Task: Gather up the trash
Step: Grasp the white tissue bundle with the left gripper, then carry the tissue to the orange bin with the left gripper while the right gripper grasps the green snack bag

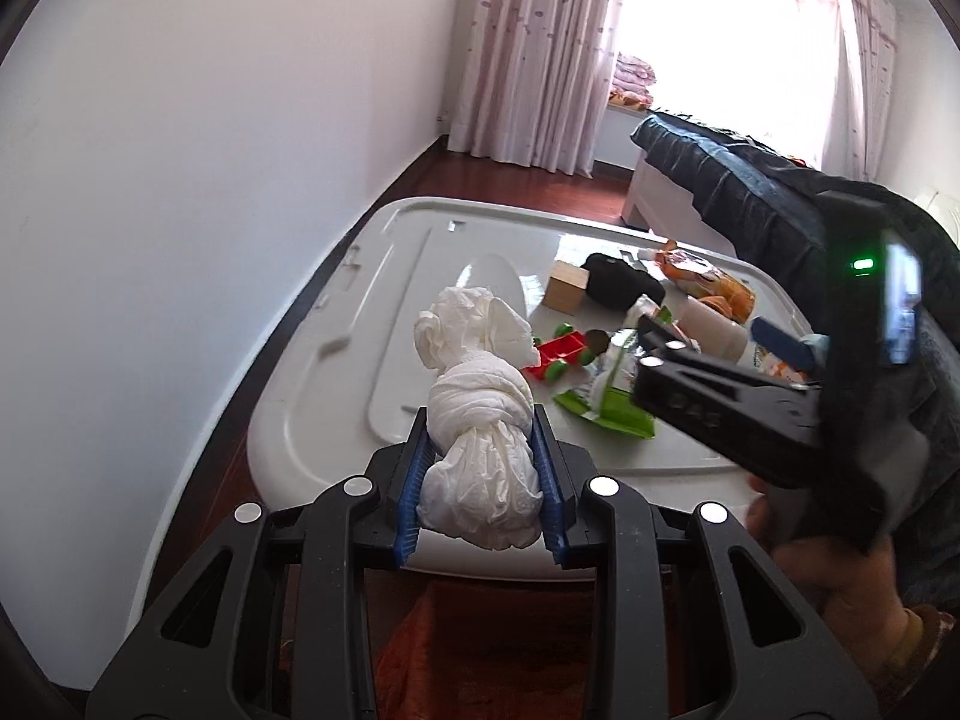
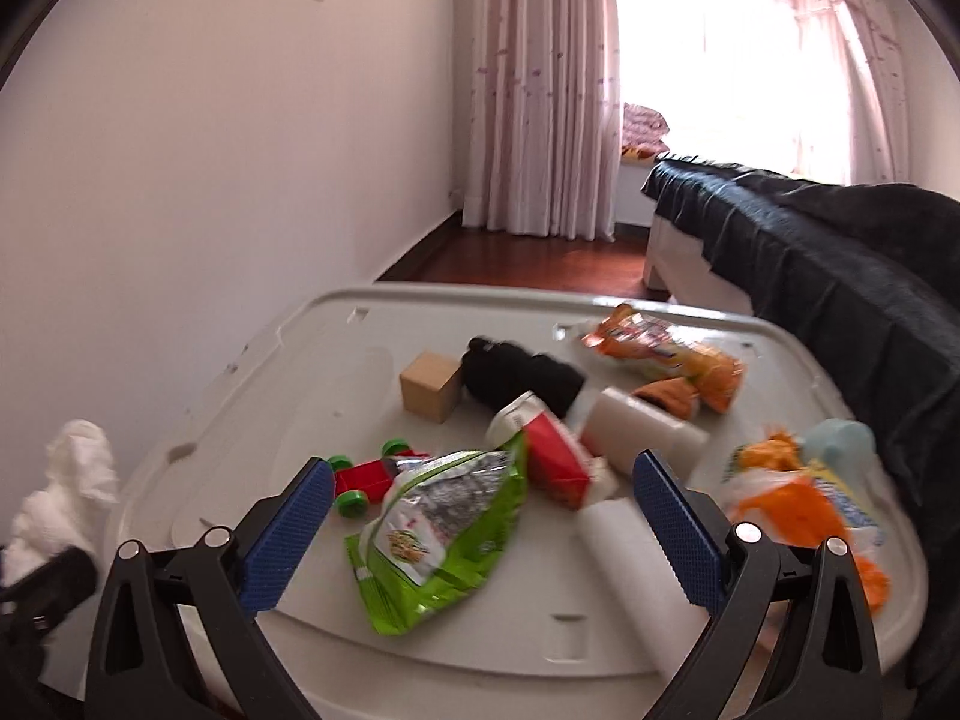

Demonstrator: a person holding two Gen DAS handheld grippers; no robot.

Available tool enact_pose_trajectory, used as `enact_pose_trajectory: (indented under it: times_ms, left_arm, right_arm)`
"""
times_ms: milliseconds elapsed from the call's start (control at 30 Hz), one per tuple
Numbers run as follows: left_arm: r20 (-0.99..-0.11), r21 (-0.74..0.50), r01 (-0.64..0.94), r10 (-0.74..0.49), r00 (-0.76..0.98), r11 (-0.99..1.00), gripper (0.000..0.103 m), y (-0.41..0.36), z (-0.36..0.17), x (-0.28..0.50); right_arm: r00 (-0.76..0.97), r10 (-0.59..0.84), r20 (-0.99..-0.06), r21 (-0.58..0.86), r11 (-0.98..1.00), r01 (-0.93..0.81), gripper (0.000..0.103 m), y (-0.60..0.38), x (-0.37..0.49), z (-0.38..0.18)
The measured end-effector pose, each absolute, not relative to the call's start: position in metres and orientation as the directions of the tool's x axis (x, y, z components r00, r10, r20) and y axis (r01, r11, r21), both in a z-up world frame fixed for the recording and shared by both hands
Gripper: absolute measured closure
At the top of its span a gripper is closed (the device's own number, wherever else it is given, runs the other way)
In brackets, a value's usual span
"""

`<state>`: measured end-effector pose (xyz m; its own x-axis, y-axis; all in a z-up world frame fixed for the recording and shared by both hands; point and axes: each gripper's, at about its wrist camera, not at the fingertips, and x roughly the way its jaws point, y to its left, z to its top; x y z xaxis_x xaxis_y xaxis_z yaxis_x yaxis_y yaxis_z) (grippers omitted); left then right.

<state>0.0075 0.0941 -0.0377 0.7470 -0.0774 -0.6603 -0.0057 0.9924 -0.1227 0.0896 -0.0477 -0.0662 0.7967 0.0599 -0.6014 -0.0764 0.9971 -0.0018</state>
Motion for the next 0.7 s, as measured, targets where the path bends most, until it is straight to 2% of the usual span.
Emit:
enact_pose_trajectory:
  times_ms: [200,300,367,467,500,700]
  left_arm:
    - [-0.657,-0.140,-0.001,-0.092,0.748,0.990,0.073,0.101,-0.039,0.008]
    - [-0.657,-0.149,0.004,-0.102,0.747,0.989,0.073,0.101,-0.040,0.009]
    - [-0.658,-0.155,0.011,-0.111,0.745,0.988,0.073,0.100,-0.042,0.010]
    - [-0.658,-0.156,0.020,-0.119,0.744,0.987,0.073,0.099,-0.043,0.008]
    - [-0.658,-0.155,0.023,-0.120,0.743,0.988,0.073,0.098,-0.043,0.008]
    - [-0.660,-0.148,0.048,-0.135,0.739,0.988,0.073,0.089,-0.041,0.004]
  right_arm:
    - [0.754,0.000,-0.657,-0.086,0.993,-0.075,0.005,-0.032,0.109,-0.093]
    - [0.733,0.024,-0.680,-0.043,0.996,-0.073,0.015,-0.036,0.117,-0.095]
    - [0.708,0.026,-0.705,-0.031,0.997,-0.067,0.031,-0.039,0.122,-0.099]
    - [0.715,0.019,-0.699,-0.030,0.998,-0.057,0.039,-0.041,0.120,-0.100]
    - [0.716,0.026,-0.698,-0.033,0.997,-0.068,0.044,-0.041,0.116,-0.098]
    - [0.747,0.049,-0.663,-0.009,0.997,-0.074,0.050,-0.049,0.098,-0.079]
